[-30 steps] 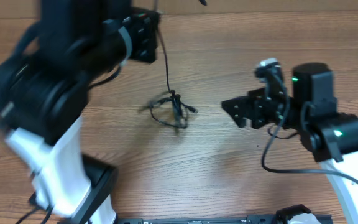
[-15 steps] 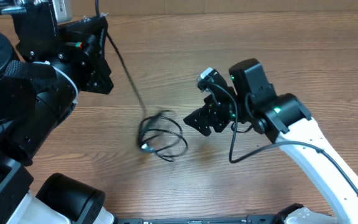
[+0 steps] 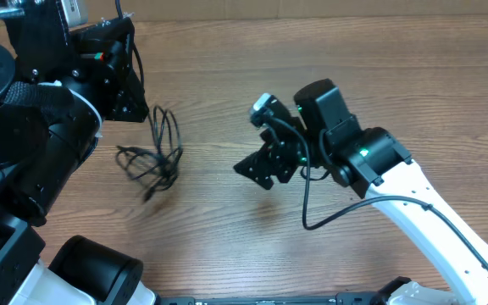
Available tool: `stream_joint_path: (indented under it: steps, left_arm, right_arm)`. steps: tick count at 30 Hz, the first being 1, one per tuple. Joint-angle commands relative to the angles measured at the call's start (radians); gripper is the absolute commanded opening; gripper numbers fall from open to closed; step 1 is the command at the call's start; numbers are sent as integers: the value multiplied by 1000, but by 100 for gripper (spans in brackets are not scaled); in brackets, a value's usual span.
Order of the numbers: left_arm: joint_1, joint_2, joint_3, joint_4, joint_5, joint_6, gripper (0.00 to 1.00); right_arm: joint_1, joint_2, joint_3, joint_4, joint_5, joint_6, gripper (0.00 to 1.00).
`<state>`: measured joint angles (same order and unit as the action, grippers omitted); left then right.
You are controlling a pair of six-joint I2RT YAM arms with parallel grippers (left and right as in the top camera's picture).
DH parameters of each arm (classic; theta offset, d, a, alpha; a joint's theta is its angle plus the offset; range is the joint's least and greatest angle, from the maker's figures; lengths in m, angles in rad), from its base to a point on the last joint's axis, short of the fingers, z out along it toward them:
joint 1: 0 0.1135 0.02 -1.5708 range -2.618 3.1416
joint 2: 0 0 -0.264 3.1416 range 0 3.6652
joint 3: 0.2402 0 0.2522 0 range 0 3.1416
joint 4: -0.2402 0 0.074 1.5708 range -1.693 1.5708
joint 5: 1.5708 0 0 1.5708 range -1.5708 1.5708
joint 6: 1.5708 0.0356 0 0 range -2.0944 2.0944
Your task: Untangle cables
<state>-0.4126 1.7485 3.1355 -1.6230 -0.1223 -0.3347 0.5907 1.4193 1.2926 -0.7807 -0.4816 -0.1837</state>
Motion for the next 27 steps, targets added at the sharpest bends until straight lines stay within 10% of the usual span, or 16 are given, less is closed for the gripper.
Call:
stream_joint_path:
  steps: [1,18,21,27]
  left_arm:
    - [0,-3,6,16,-19,-10,4]
    - [0,-4,6,8,-16,-10,4]
    - [0,-4,6,8,-16,-10,4]
    - [0,-4,6,12,-19,-10,4]
  right_arm:
    - [55,-3,29,10,-13,-1,91]
    - [121,105,29,96,88,-2,86]
    - [121,131,29,100,87,-1,12]
    - [122,142,29,101,69,-1,4]
